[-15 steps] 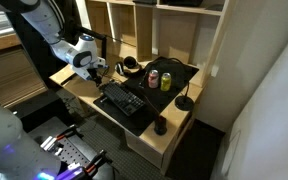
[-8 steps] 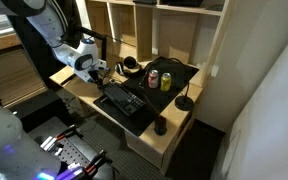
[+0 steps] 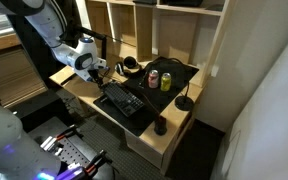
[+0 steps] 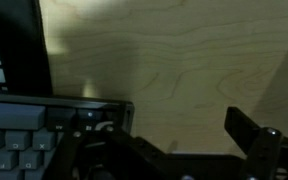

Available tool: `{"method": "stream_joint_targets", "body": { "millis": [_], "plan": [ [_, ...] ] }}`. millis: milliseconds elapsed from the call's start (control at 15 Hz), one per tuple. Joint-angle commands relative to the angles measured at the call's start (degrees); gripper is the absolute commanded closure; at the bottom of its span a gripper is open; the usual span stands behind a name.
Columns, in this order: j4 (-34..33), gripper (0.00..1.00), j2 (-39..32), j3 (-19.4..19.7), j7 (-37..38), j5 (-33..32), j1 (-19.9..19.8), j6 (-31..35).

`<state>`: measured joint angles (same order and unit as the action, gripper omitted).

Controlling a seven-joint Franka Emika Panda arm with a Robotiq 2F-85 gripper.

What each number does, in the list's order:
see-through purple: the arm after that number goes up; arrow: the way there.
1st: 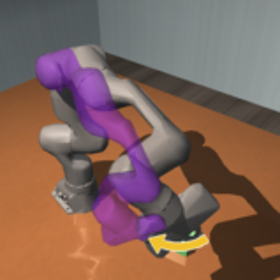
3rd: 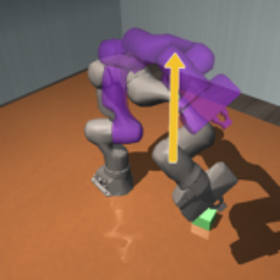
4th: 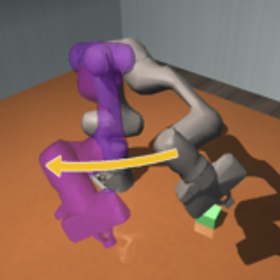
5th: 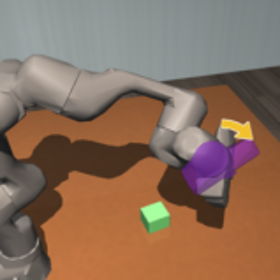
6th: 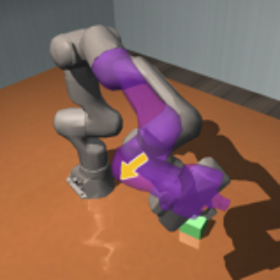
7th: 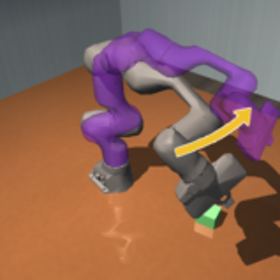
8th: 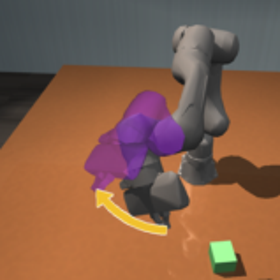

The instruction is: Press the key on the bottom right corner of the keyboard

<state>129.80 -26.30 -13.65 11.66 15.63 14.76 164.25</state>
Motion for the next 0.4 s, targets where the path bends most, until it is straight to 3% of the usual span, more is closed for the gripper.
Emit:
{"method": "stream_joint_targets", "body": {
  "millis": [0,200,267,333],
  "plan": [
    [6.9,0.00,12.3,-5.8,-4.4,4.0,-6.2,-6.7],
    [10.2,0.00,21.4,-6.3,-7.5,9.3,-8.0,-12.0],
    [5.2,0.00,13.7,-4.5,-5.2,6.7,-5.0,-8.7],
    [6.4,0.00,16.9,-4.2,-5.8,7.7,-5.2,-10.5]
  ]
}}
